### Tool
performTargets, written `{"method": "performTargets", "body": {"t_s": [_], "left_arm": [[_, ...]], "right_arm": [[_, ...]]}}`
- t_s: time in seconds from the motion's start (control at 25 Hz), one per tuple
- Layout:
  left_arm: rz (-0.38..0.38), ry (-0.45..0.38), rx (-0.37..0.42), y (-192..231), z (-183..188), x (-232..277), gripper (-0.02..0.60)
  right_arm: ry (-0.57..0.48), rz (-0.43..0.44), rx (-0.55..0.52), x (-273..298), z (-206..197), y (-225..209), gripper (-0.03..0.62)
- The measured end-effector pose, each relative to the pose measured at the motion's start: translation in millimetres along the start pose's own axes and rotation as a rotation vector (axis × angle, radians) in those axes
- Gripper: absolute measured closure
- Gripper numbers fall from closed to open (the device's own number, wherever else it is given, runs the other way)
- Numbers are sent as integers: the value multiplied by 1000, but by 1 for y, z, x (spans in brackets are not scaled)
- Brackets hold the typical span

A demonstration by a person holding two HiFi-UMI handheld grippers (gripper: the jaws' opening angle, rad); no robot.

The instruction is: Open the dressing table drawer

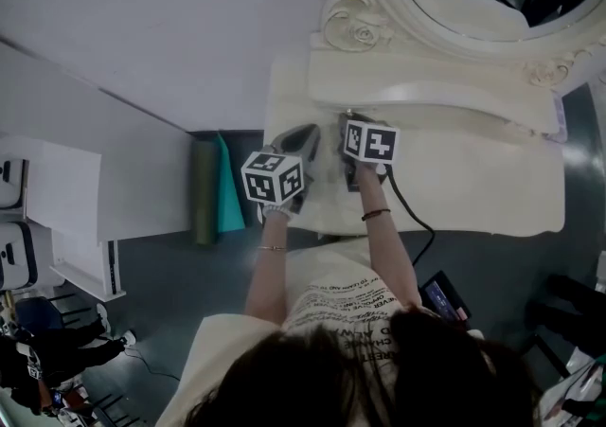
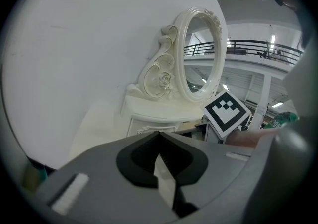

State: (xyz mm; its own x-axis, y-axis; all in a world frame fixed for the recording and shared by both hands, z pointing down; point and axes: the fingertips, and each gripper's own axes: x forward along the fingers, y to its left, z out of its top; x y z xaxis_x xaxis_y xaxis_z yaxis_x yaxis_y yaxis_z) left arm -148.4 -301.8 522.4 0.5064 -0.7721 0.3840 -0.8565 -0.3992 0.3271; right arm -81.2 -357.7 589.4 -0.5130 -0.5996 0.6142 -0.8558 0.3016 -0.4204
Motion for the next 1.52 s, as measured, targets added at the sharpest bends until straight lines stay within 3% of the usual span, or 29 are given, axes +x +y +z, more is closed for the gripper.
{"method": "performTargets", "body": {"t_s": [1.52], "left_arm": [[-43, 21, 12, -21, -16, -16, 583]], "right_arm": [[14, 2, 10, -21, -27, 6, 493]]}}
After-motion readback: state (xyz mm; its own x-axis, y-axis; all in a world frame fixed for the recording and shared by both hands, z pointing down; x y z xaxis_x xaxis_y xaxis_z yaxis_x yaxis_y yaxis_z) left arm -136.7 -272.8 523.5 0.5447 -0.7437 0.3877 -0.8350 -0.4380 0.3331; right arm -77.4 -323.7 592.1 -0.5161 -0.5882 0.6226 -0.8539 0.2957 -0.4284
